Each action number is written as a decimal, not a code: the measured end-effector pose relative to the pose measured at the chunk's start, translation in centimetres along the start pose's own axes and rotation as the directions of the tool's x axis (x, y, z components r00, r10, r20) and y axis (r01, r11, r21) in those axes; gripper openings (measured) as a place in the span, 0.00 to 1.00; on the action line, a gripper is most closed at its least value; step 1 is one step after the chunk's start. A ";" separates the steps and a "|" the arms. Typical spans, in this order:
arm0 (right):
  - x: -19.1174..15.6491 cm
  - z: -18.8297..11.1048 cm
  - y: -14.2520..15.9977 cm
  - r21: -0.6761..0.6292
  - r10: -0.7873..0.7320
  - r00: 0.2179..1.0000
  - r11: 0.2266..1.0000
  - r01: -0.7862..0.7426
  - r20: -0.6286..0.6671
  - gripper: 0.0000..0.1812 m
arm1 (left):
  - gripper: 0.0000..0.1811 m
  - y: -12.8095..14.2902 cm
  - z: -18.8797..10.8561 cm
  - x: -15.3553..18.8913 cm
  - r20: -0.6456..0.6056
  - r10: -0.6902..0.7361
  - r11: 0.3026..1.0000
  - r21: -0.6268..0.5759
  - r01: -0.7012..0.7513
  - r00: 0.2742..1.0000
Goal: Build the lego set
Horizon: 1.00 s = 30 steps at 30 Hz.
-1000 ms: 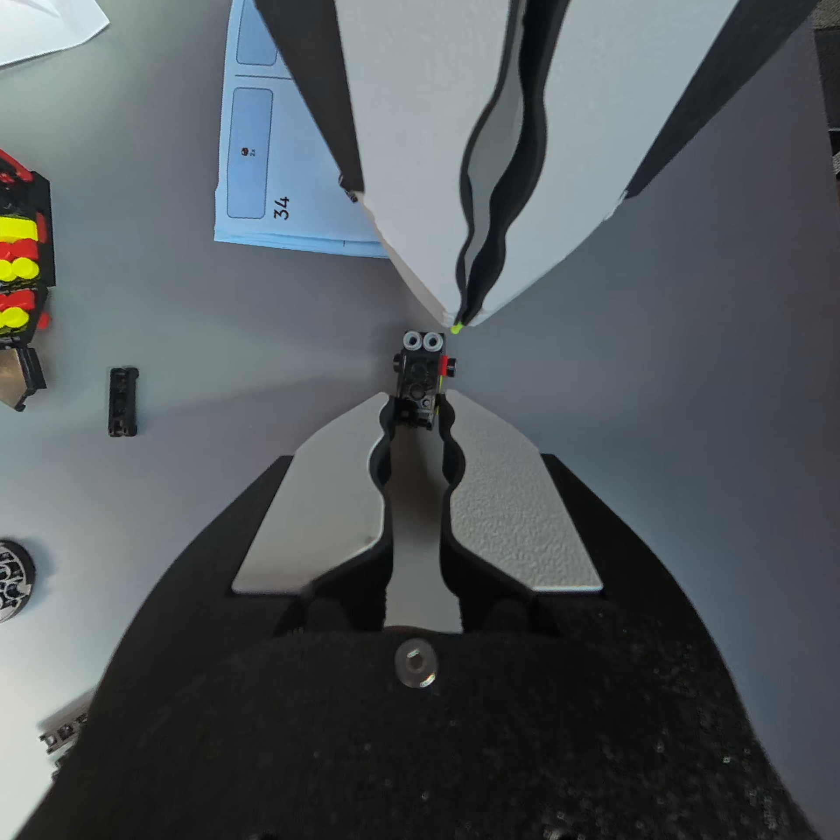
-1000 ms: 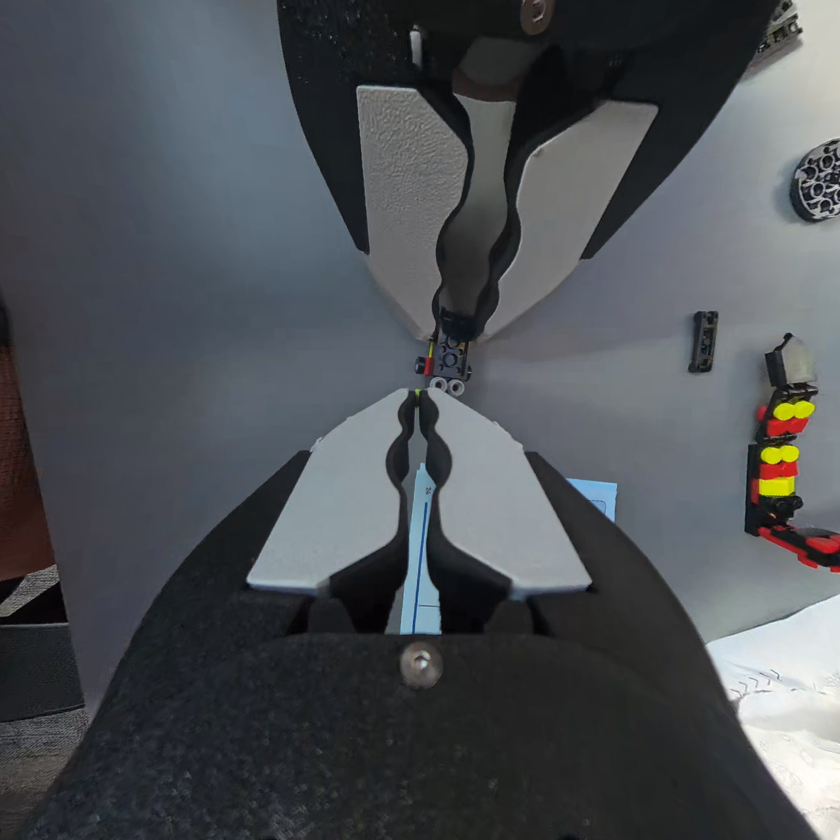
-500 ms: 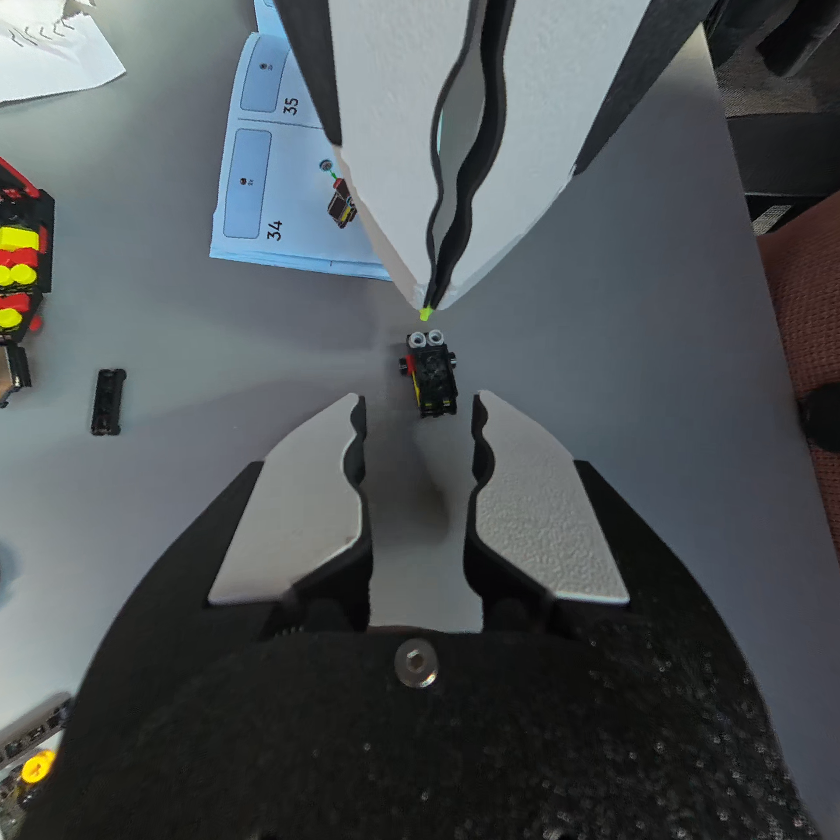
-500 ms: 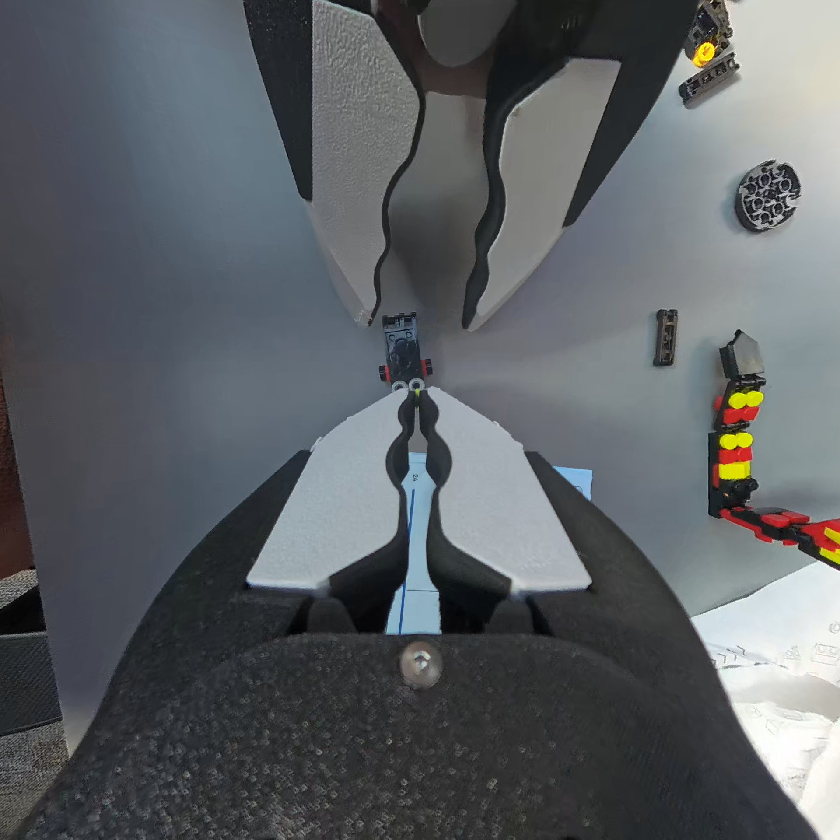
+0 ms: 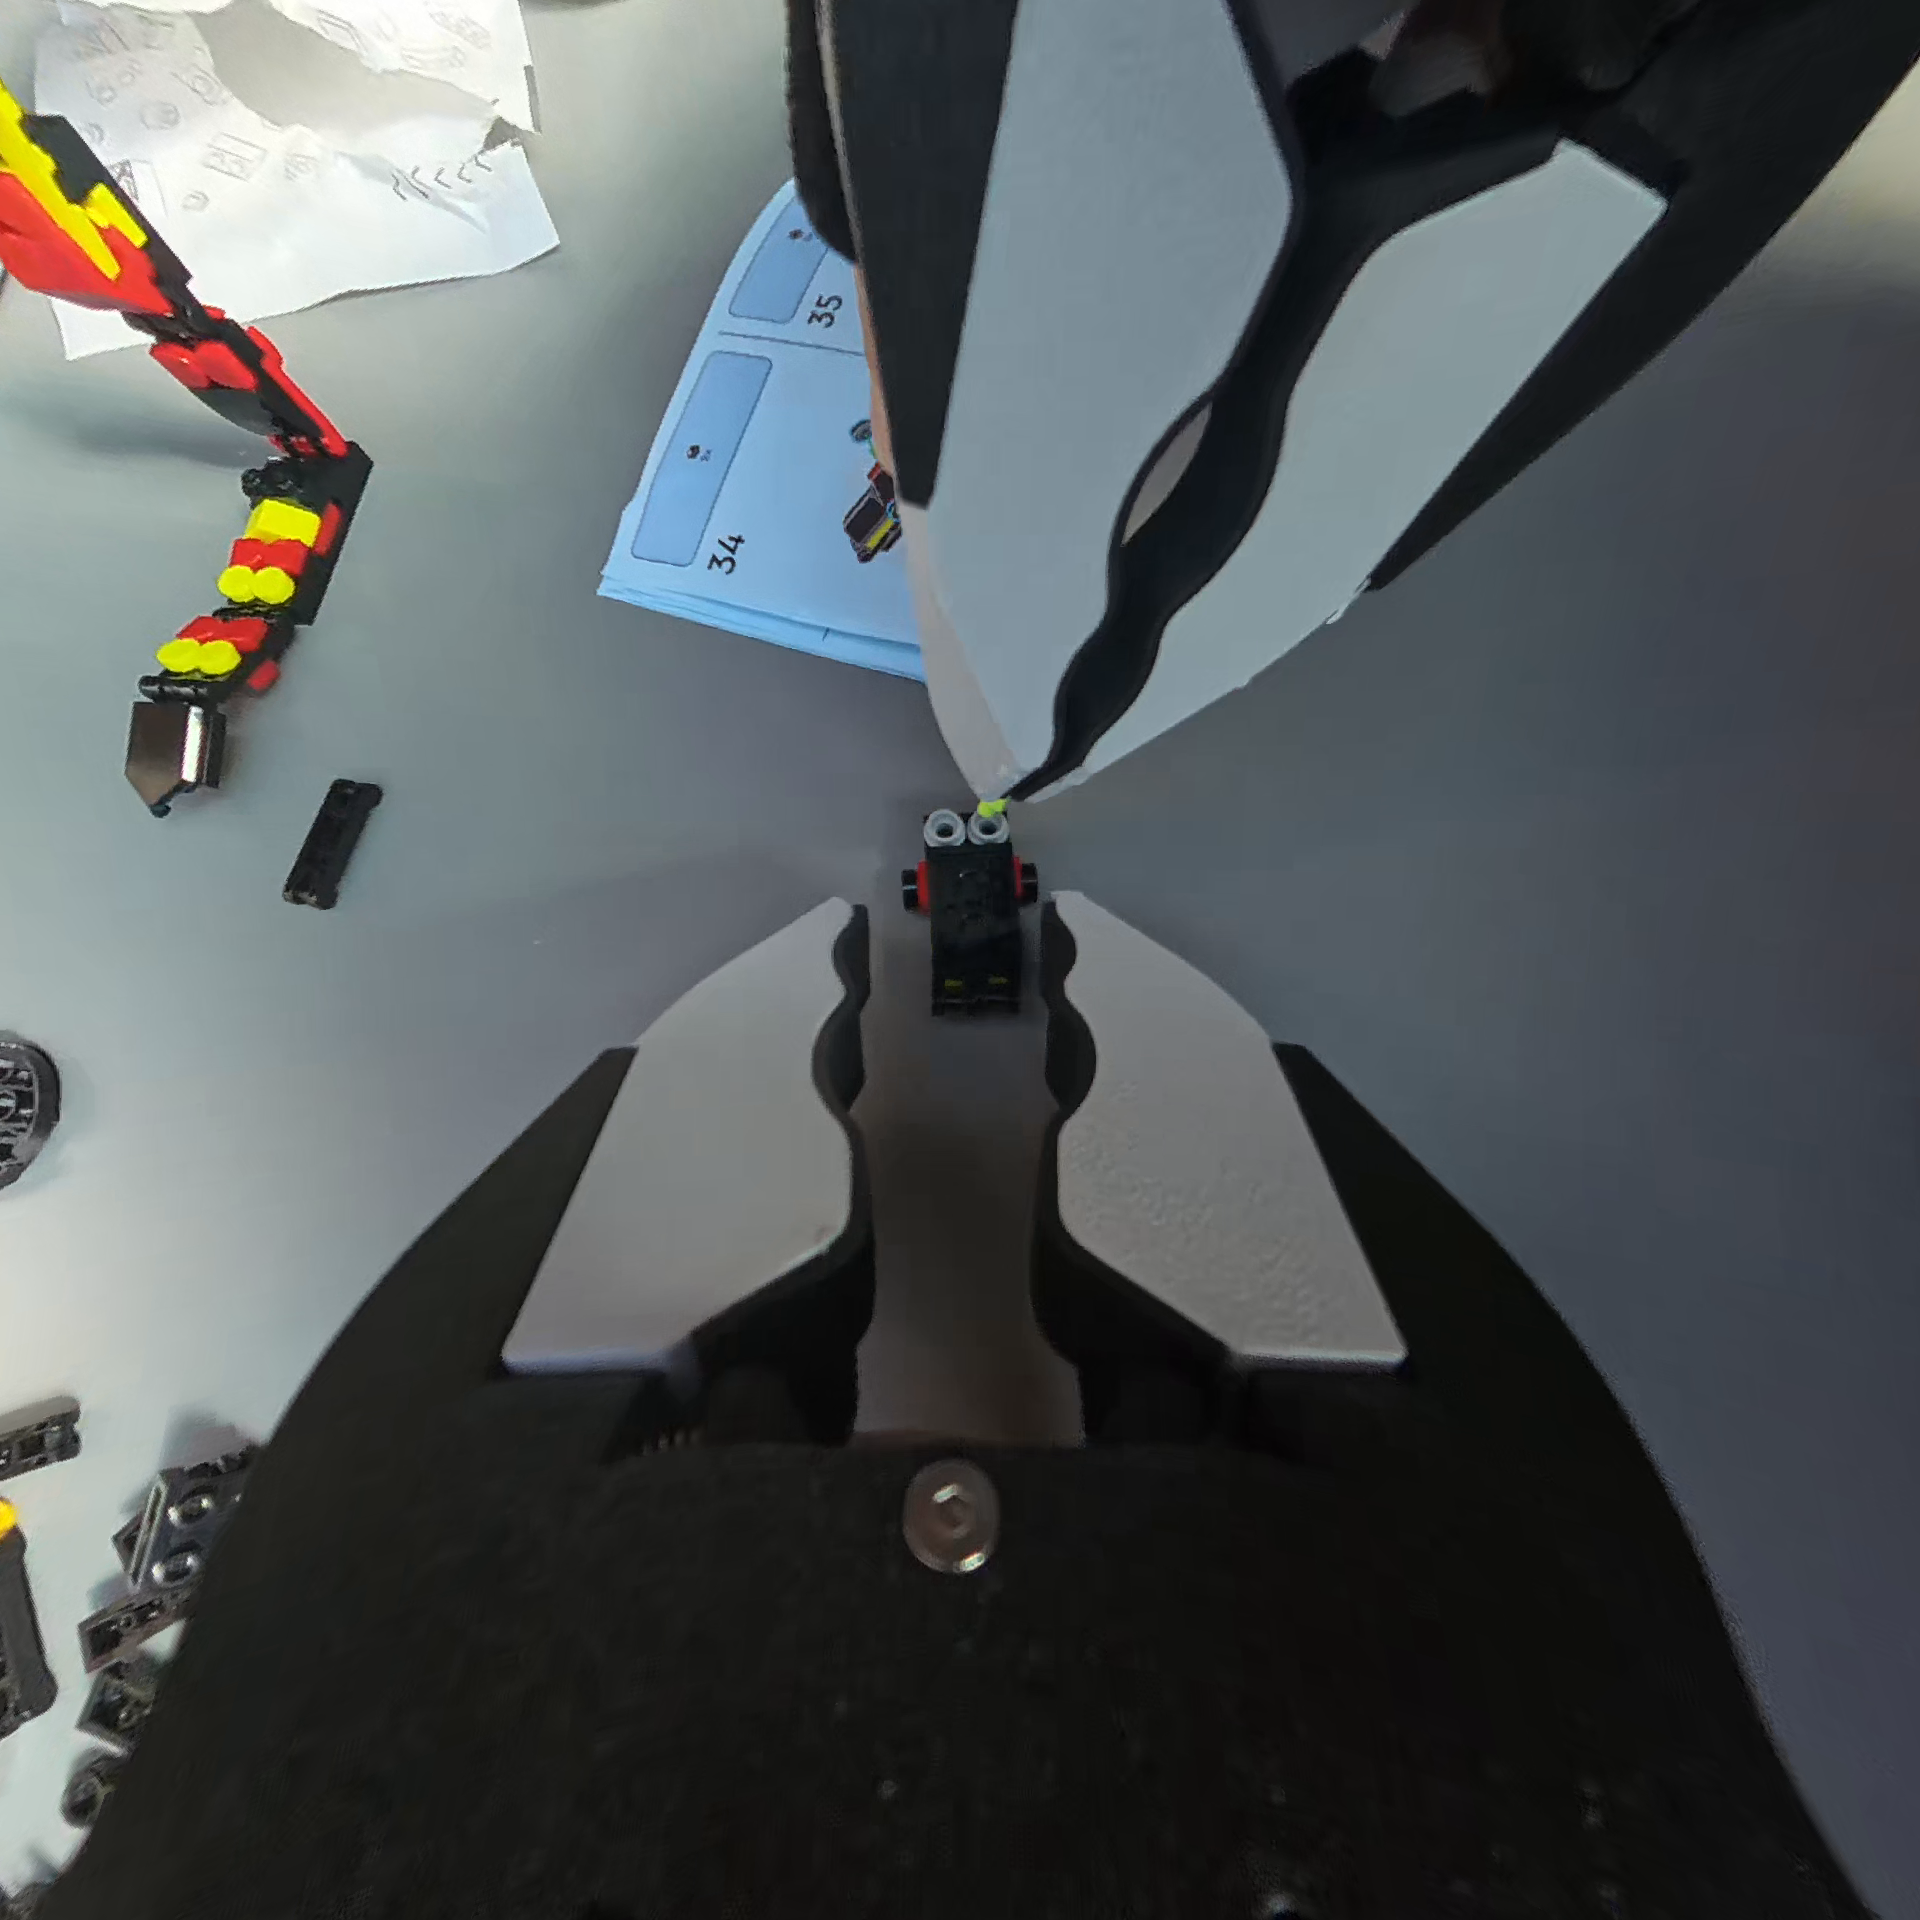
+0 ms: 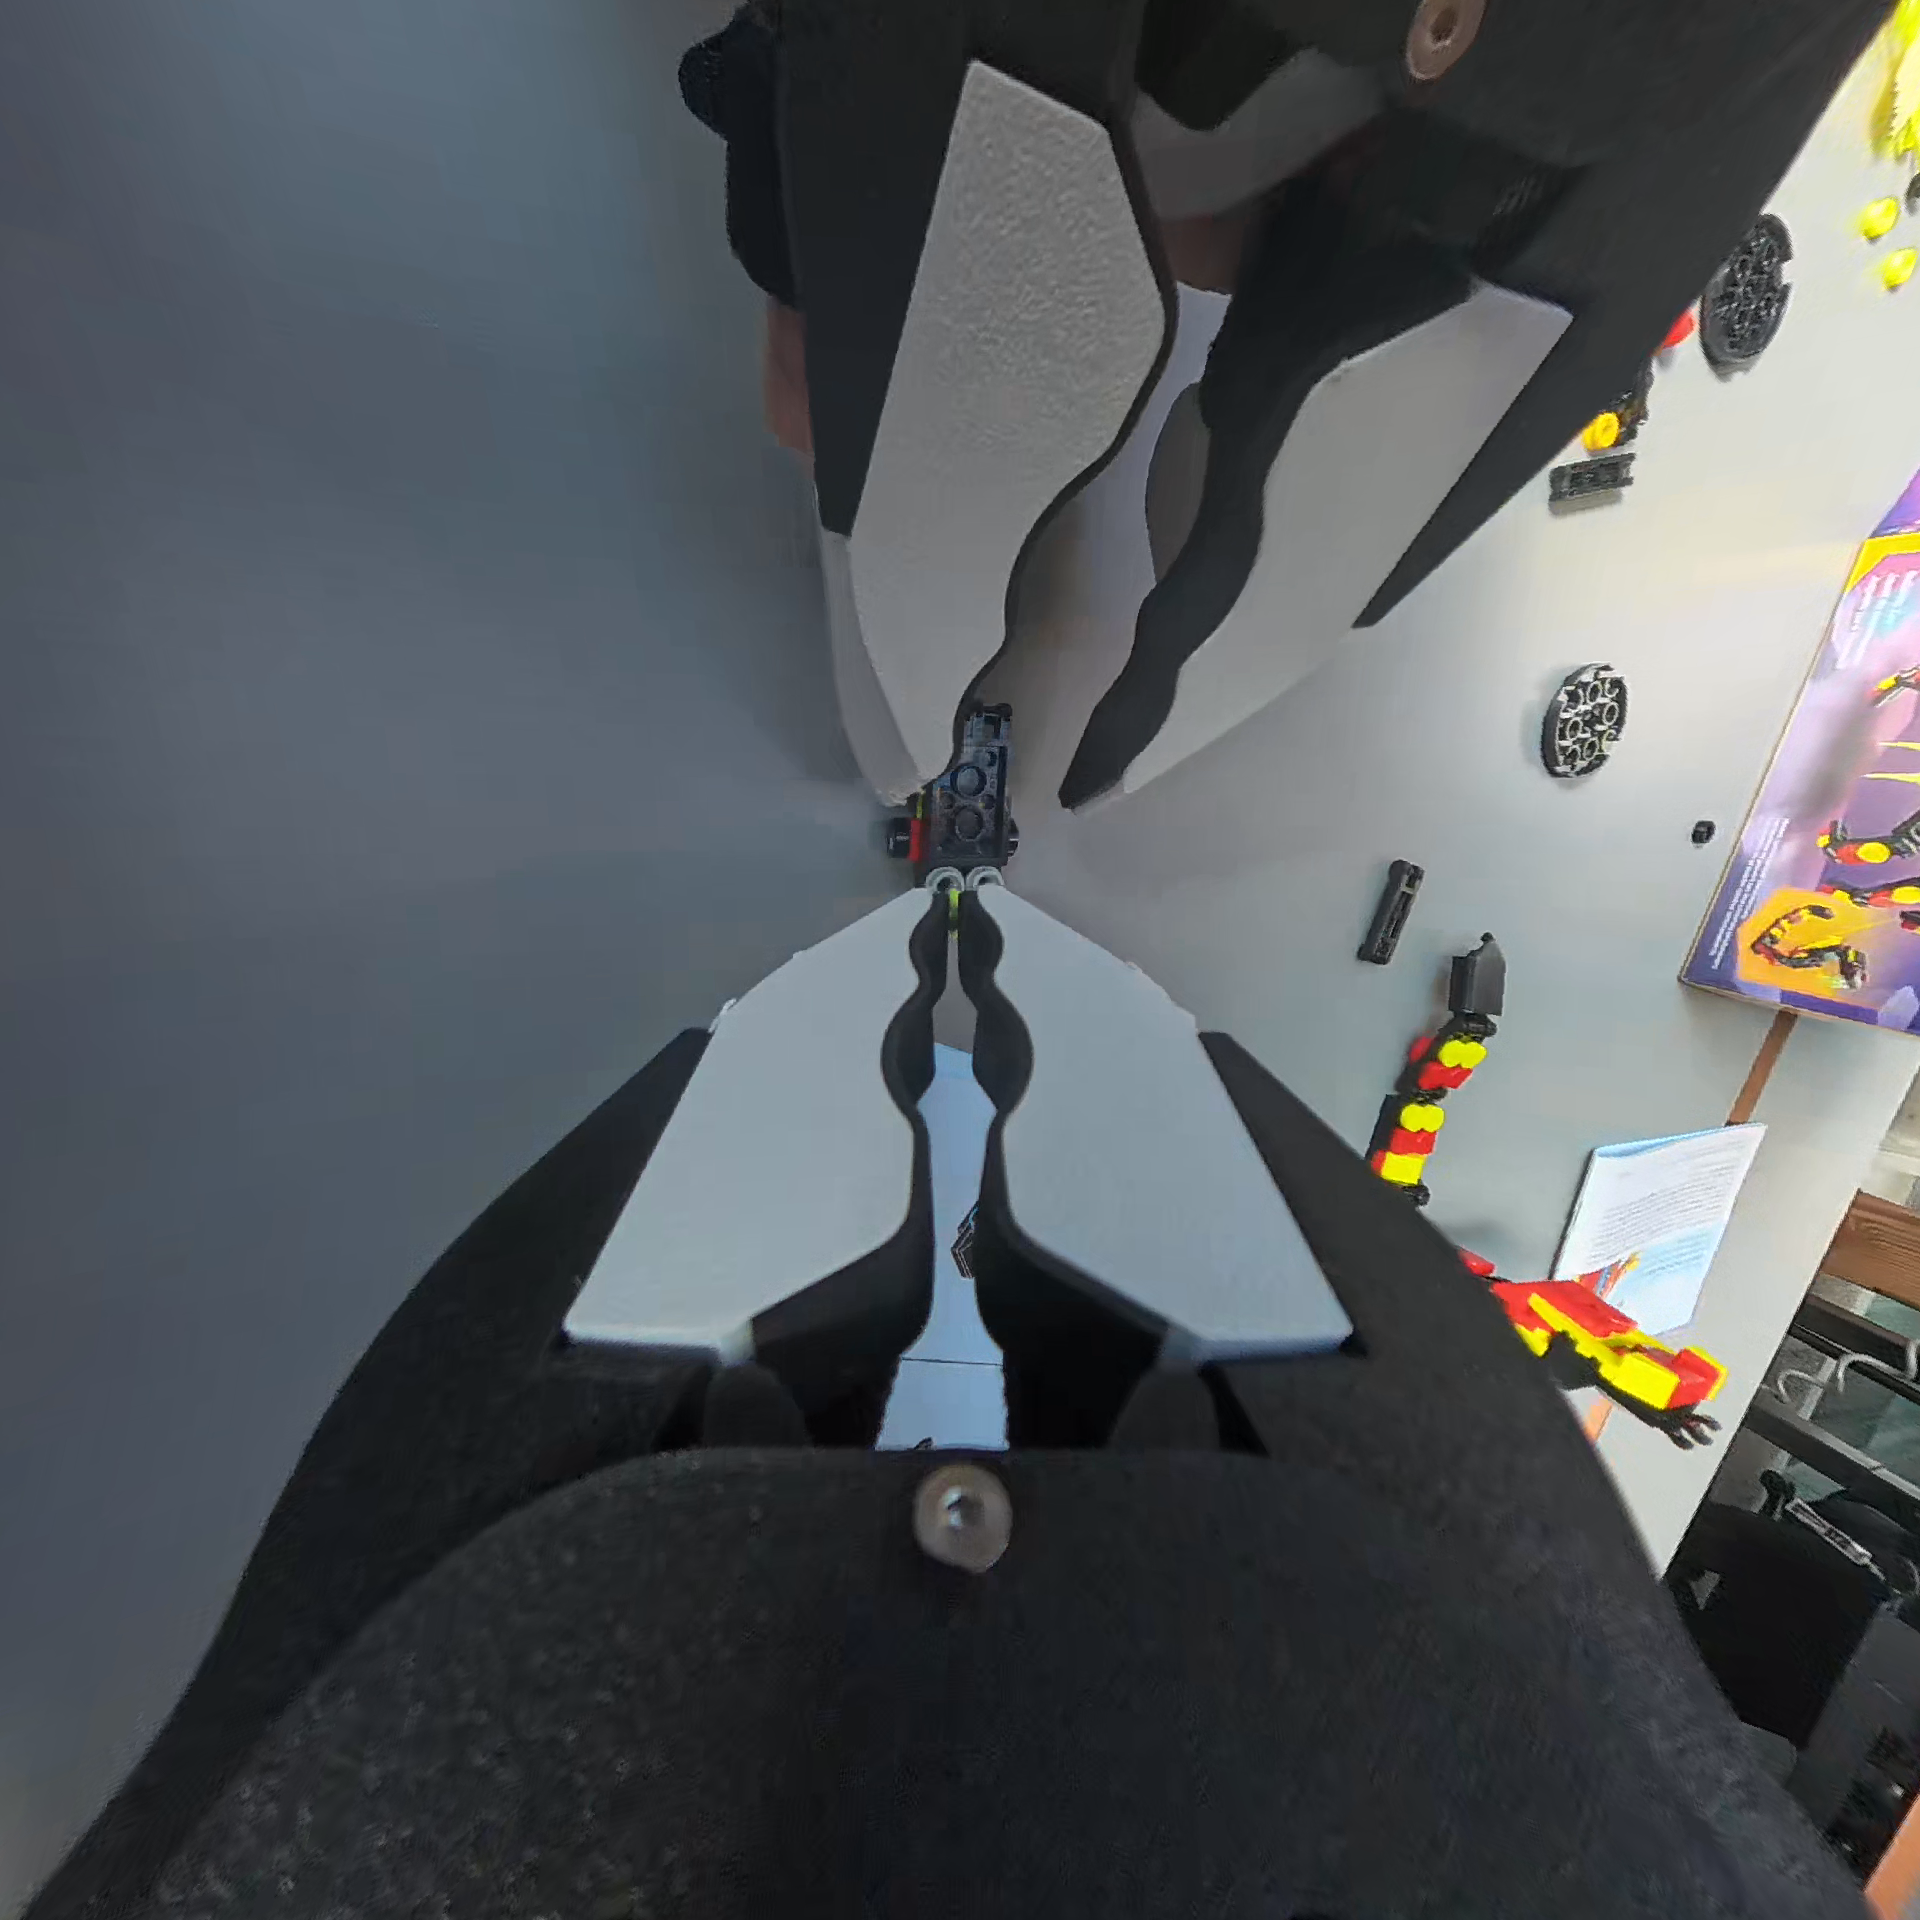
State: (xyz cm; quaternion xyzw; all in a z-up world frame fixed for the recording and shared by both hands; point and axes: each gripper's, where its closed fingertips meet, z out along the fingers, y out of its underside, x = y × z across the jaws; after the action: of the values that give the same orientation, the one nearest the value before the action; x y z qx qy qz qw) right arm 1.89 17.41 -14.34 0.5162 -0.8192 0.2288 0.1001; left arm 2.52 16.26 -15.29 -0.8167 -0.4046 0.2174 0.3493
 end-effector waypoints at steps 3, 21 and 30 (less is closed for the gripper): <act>-0.3 0.1 0.1 -0.017 0.006 1.000 1.000 -0.006 0.029 0.01 | 0.09 0.3 0.4 0.2 -0.019 -0.013 1.000 -0.012 0.013 1.000; -0.1 0.4 0.2 -0.008 0.101 0.984 0.995 -0.101 0.148 0.01 | 0.09 0.3 0.6 0.2 -0.052 -0.011 1.000 -0.009 0.010 0.999; -0.2 0.7 0.2 0.017 0.098 0.963 0.994 -0.106 0.251 0.01 | 0.09 0.1 0.7 0.2 -0.086 -0.005 1.000 0.015 0.006 0.996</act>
State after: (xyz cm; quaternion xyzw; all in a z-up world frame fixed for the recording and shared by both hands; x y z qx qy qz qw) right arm 1.82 17.33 -15.05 0.4996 -0.8472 0.1793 -0.0235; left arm 2.21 16.65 -15.80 -0.8216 -0.3897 0.1842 0.3732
